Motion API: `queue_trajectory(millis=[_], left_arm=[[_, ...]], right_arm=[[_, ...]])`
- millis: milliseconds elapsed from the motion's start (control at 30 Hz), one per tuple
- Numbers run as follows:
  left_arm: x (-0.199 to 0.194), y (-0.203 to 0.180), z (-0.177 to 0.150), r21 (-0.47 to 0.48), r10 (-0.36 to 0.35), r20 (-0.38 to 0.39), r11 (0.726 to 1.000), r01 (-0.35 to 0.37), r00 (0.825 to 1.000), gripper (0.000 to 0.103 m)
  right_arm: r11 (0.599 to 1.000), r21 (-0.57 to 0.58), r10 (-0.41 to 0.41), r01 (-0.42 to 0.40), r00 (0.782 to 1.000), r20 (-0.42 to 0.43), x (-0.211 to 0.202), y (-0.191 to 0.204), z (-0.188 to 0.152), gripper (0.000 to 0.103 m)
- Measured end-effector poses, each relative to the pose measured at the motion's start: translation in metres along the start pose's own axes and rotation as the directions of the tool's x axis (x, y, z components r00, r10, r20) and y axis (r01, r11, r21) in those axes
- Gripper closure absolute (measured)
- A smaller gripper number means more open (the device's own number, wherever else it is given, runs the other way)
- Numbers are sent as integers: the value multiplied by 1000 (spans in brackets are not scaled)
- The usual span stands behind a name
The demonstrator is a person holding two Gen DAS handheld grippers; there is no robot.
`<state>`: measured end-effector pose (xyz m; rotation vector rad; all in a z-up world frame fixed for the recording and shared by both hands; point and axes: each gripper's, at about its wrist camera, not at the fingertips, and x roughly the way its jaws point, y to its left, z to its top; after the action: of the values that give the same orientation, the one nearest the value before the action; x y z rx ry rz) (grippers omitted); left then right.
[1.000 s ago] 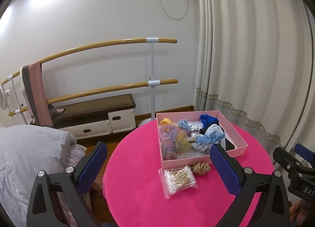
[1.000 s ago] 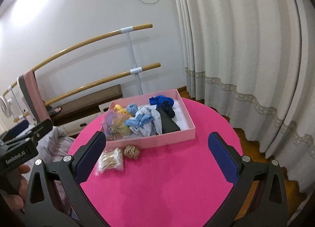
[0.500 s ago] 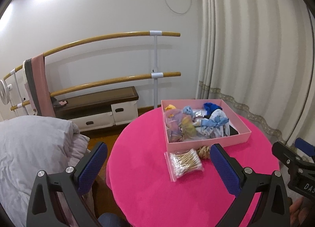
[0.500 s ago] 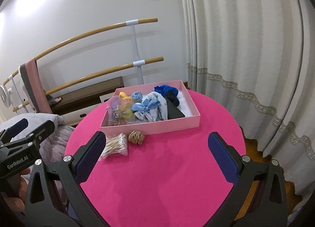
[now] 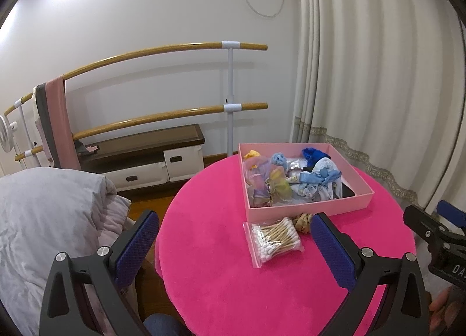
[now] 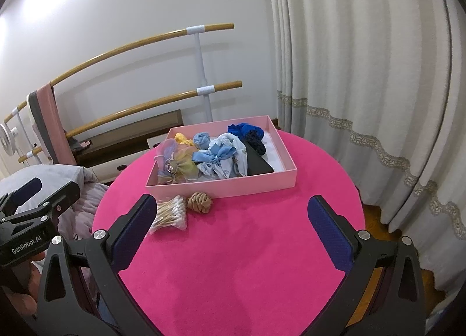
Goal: Organize soft objects
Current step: 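Grasp the cotton swab bag with the left tool while the right tool grasps the tan scrunchie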
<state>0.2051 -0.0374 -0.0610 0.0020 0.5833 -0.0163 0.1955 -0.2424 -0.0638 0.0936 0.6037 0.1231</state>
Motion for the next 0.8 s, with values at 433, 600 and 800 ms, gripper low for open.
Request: queue_trajectory(millis=[433, 600, 800], left_arm=[[81, -18, -16, 19, -28, -147, 999, 31, 989, 0], [125, -30, -19, 19, -50, -209, 998, 55, 977, 0], [178, -45, -22, 14, -51, -256, 998, 56, 965, 0]], right_arm=[[1000, 19, 7, -5, 994, -112, 53, -15, -8, 0], [999, 32, 4, 1, 988, -154, 77, -23, -13, 0], [999, 42, 4, 4, 980, -201, 103, -31, -21, 0]])
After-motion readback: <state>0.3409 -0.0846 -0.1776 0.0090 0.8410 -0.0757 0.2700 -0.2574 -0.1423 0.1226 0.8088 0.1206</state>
